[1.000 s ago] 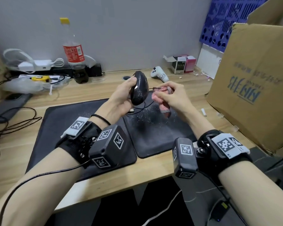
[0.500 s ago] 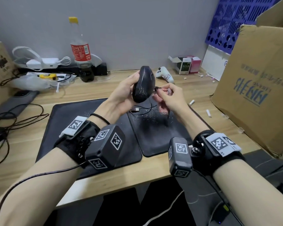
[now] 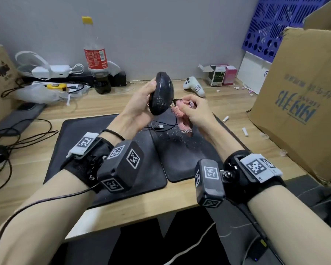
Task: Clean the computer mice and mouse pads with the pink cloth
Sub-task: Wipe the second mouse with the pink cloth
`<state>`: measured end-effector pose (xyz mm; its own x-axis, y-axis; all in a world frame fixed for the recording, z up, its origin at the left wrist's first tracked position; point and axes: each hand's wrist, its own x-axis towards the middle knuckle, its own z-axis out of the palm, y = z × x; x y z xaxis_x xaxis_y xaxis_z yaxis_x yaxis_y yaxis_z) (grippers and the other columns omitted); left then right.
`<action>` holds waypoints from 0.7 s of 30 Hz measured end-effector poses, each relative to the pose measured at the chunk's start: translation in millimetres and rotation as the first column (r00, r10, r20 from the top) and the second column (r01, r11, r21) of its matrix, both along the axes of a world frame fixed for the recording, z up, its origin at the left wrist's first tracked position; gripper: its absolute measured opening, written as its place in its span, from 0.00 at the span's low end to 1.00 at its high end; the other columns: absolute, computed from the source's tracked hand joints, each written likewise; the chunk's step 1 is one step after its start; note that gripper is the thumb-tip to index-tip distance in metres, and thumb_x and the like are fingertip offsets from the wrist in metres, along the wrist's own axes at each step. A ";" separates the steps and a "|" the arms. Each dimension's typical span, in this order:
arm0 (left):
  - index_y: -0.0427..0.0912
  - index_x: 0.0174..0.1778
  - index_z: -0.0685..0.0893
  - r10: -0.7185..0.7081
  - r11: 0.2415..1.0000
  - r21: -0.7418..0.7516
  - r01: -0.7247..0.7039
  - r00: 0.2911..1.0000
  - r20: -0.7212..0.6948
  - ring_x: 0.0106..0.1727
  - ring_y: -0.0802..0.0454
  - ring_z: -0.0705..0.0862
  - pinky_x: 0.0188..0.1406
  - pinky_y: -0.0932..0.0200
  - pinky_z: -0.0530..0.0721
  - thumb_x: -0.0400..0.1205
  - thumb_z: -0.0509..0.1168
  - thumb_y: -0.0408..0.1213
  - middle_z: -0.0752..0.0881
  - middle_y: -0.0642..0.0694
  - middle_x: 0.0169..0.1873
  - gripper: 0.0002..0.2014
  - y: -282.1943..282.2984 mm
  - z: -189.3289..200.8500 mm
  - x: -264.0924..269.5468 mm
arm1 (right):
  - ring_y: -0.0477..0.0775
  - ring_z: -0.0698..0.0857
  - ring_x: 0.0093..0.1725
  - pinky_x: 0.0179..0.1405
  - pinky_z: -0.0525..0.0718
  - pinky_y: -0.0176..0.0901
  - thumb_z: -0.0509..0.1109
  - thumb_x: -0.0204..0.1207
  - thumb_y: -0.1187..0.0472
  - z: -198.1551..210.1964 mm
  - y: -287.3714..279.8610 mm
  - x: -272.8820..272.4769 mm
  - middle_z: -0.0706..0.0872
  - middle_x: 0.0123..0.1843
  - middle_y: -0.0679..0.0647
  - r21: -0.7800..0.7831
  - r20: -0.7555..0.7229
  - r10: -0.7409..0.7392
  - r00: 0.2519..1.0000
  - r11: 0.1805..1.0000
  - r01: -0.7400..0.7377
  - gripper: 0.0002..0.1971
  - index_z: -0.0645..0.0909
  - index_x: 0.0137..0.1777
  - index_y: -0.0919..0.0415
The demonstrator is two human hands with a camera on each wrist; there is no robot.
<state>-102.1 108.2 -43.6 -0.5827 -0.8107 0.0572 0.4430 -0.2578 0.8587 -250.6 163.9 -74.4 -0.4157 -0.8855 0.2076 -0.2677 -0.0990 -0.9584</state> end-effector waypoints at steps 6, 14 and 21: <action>0.45 0.72 0.77 0.048 0.997 -0.070 -0.041 0.993 0.109 0.51 0.54 0.85 0.48 0.57 0.87 0.84 0.63 0.33 0.86 0.48 0.53 0.19 -1.6 -5.5 30.3 | 0.52 0.88 0.49 0.57 0.87 0.53 0.72 0.78 0.54 35.0 -21.2 18.2 0.89 0.49 0.54 -0.118 0.139 -0.105 0.985 0.986 0.121 0.06 0.81 0.50 0.54; 0.48 0.52 0.74 0.265 0.964 0.004 -0.265 0.964 0.008 0.37 0.58 0.81 0.30 0.65 0.84 0.84 0.62 0.31 0.82 0.50 0.41 0.06 -9.4 2.7 70.5 | 0.44 0.83 0.43 0.50 0.83 0.42 0.74 0.77 0.59 35.1 -28.6 91.8 0.86 0.43 0.49 -0.226 -0.061 0.112 0.992 0.966 -0.122 0.05 0.81 0.49 0.57; 0.46 0.61 0.78 0.330 0.940 0.065 -0.334 0.942 0.064 0.54 0.49 0.80 0.53 0.50 0.86 0.83 0.64 0.32 0.83 0.44 0.54 0.12 -17.7 -1.3 109.9 | 0.40 0.81 0.38 0.43 0.80 0.33 0.77 0.74 0.59 39.1 -28.0 109.0 0.85 0.39 0.46 -0.159 -0.116 0.287 0.951 0.940 -0.303 0.05 0.84 0.47 0.57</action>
